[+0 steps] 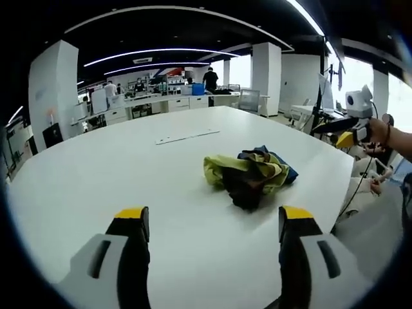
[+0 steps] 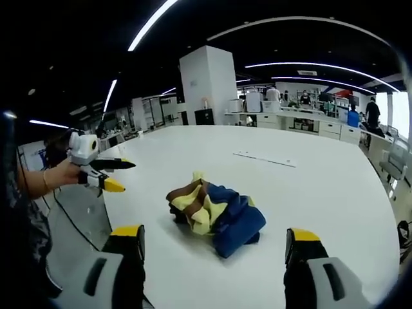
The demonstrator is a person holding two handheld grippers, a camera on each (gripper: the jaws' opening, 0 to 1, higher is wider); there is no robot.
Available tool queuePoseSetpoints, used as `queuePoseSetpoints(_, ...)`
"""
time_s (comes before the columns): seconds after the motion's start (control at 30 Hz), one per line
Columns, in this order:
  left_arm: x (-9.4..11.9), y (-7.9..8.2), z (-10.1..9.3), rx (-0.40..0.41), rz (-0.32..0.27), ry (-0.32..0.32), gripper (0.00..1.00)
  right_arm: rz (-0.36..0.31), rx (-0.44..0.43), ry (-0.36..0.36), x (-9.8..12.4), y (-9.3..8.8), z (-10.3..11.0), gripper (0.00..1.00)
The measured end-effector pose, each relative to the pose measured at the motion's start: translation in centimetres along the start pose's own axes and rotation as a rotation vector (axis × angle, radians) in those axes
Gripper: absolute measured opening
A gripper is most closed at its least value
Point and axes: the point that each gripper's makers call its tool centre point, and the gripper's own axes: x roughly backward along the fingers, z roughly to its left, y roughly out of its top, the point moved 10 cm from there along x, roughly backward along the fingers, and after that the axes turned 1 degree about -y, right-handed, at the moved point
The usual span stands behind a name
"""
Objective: Fold the garment on the visible template until the final outline fits inside the template.
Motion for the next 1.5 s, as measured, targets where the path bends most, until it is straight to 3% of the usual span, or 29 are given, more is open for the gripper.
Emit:
queuePoseSetpoints(0.33, -2.1, 0.4, -0.9, -0.016, 0.002, -0.068, 0.73, 0.016, 0.011, 0.052, -1.8, 0.2, 0.0, 0.89)
queuePoseSetpoints(0.63, -4.4, 0.4, -1.5, -0.015, 0.007, -0.129, 0.66, 0.021, 0.039, 0.11, -4.0, 1.0, -0.2, 0.82)
queuePoseSetpoints(1.03, -7.2, 0.6, -2.3, -0.042, 0.011, -0.183, 0.51, 0.014, 0.104, 0.157, -6.8, 2.7, -1.4, 0.66)
queuePoseSetpoints(1.5, -10.4, -0.2, -3.0, -0.04, 0.052, -0.253, 0.33, 0.043, 0.126, 0.186, -10.0, 2.7, -3.4, 0.46)
